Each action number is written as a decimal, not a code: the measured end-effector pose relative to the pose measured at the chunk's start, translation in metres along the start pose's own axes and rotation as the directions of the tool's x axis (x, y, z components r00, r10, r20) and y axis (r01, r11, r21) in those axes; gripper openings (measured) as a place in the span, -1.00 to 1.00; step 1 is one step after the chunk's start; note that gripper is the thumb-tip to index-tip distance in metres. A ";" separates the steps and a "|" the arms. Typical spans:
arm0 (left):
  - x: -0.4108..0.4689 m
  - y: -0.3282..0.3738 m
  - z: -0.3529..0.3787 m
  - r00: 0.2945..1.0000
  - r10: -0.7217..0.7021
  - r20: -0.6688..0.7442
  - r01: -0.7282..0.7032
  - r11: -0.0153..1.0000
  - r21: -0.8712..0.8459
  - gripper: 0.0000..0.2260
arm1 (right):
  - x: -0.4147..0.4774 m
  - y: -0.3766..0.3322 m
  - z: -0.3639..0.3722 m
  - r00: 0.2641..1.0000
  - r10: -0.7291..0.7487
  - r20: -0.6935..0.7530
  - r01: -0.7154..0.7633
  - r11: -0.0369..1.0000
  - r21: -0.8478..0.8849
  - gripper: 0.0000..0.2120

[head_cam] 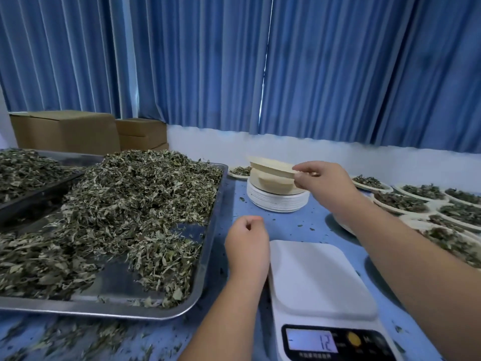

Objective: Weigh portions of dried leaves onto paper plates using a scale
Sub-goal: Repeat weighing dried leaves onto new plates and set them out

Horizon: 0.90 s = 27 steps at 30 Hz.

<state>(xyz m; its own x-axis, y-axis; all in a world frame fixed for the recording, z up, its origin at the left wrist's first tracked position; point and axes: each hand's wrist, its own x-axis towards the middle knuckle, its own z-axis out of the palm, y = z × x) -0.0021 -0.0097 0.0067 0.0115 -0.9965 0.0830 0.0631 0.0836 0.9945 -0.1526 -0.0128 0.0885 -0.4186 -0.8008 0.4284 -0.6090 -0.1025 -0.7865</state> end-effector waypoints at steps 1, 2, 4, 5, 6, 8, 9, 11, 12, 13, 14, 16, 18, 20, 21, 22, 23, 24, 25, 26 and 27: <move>0.000 0.002 -0.001 1.000 0.021 -0.018 -0.021 1.000 -0.016 -0.79 | -0.013 -0.001 -0.004 1.000 0.010 0.001 -0.010 0.997 0.077 -0.89; -0.001 0.005 -0.002 0.999 0.032 -0.028 -0.034 0.999 -0.042 -0.80 | -0.027 -0.001 -0.010 1.000 0.030 0.002 -0.030 0.986 0.163 -0.89; -0.003 0.011 -0.004 0.999 0.023 -0.026 -0.026 0.993 -0.112 -0.82 | -0.052 0.001 -0.022 0.998 0.059 -0.022 -0.051 0.967 0.250 -0.87; -0.006 0.014 -0.004 1.000 0.001 -0.016 -0.003 0.987 -0.158 -0.80 | -0.065 0.003 -0.029 0.997 0.061 -0.045 -0.048 0.971 0.233 -0.86; -0.006 0.017 -0.006 1.000 -0.025 -0.009 0.023 0.979 -0.205 -0.76 | -0.074 0.006 -0.034 0.996 0.061 -0.063 -0.046 0.975 0.219 -0.86; -0.008 0.023 -0.008 0.997 -0.076 0.011 0.076 0.962 -0.263 -0.68 | -0.092 0.011 -0.046 0.995 0.069 -0.071 -0.053 0.976 0.213 -0.88; -0.008 0.025 -0.009 0.995 -0.100 0.028 0.104 0.963 -0.249 -0.66 | -0.098 0.013 -0.051 0.995 0.077 -0.064 -0.062 0.974 0.216 -0.87; -0.010 0.027 -0.010 0.987 -0.137 0.088 0.149 0.977 -0.153 -0.67 | -0.108 0.018 -0.060 0.995 0.092 -0.046 -0.081 0.976 0.203 -0.84; -0.011 0.027 -0.010 0.982 -0.148 0.118 0.160 0.982 -0.104 -0.70 | -0.112 0.021 -0.063 0.995 0.094 -0.038 -0.086 0.980 0.178 -0.81; -0.011 0.025 -0.010 0.979 -0.154 0.137 0.164 0.985 -0.061 -0.74 | -0.116 0.024 -0.065 0.995 0.095 -0.026 -0.090 0.984 0.151 -0.79; -0.012 0.024 -0.011 0.976 -0.160 0.145 0.164 0.986 -0.019 -0.80 | -0.119 0.028 -0.067 0.995 0.099 -0.013 -0.096 0.987 0.131 -0.76; -0.013 0.022 -0.013 0.975 -0.166 0.149 0.162 0.986 0.038 -0.88 | -0.123 0.034 -0.069 0.994 0.112 0.016 -0.113 0.990 0.084 -0.73; -0.014 0.020 -0.017 0.977 -0.143 0.156 0.129 0.987 0.101 -0.82 | -0.125 0.040 -0.069 0.993 0.108 0.049 -0.108 0.994 0.007 -0.71; -0.017 0.020 -0.020 0.982 -0.081 0.168 0.048 0.981 0.187 -0.76 | -0.125 0.043 -0.067 0.990 0.102 0.092 -0.096 0.993 -0.070 -0.68; -0.018 0.020 -0.020 0.985 -0.035 0.168 -0.007 0.970 0.243 -0.80 | -0.126 0.045 -0.066 0.988 0.100 0.118 -0.089 0.991 -0.099 -0.66; -0.019 0.020 -0.020 0.986 0.014 0.167 -0.068 0.945 0.319 -0.78 | -0.126 0.046 -0.066 0.986 0.095 0.140 -0.077 0.989 -0.130 -0.65; -0.020 0.018 -0.020 0.984 0.057 0.167 -0.121 0.907 0.404 -0.76 | -0.126 0.047 -0.067 0.984 0.088 0.152 -0.062 0.984 -0.165 -0.62; -0.021 0.017 -0.020 0.982 0.089 0.169 -0.161 0.865 0.475 -0.77 | -0.126 0.047 -0.068 0.984 0.080 0.157 -0.048 0.979 -0.199 -0.58; -0.021 0.017 -0.021 0.978 0.110 0.177 -0.189 0.825 0.532 -0.79 | -0.126 0.047 -0.070 0.984 0.076 0.159 -0.039 0.973 -0.227 -0.55; -0.022 0.017 -0.022 0.974 0.126 0.189 -0.214 0.787 0.578 -0.79 | -0.127 0.047 -0.072 0.983 0.078 0.164 -0.036 0.969 -0.243 -0.52; -0.023 0.017 -0.022 0.968 0.144 0.207 -0.244 0.741 0.625 -0.73 | -0.128 0.047 -0.073 0.982 0.085 0.171 -0.039 0.967 -0.252 -0.51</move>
<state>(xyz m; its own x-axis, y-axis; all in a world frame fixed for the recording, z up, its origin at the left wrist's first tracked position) 0.0206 0.0152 0.0204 -0.1858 -0.9536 0.2367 -0.5802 0.3009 0.7569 -0.1768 0.1278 0.0298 -0.3470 -0.8957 0.2779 -0.7424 0.0813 -0.6650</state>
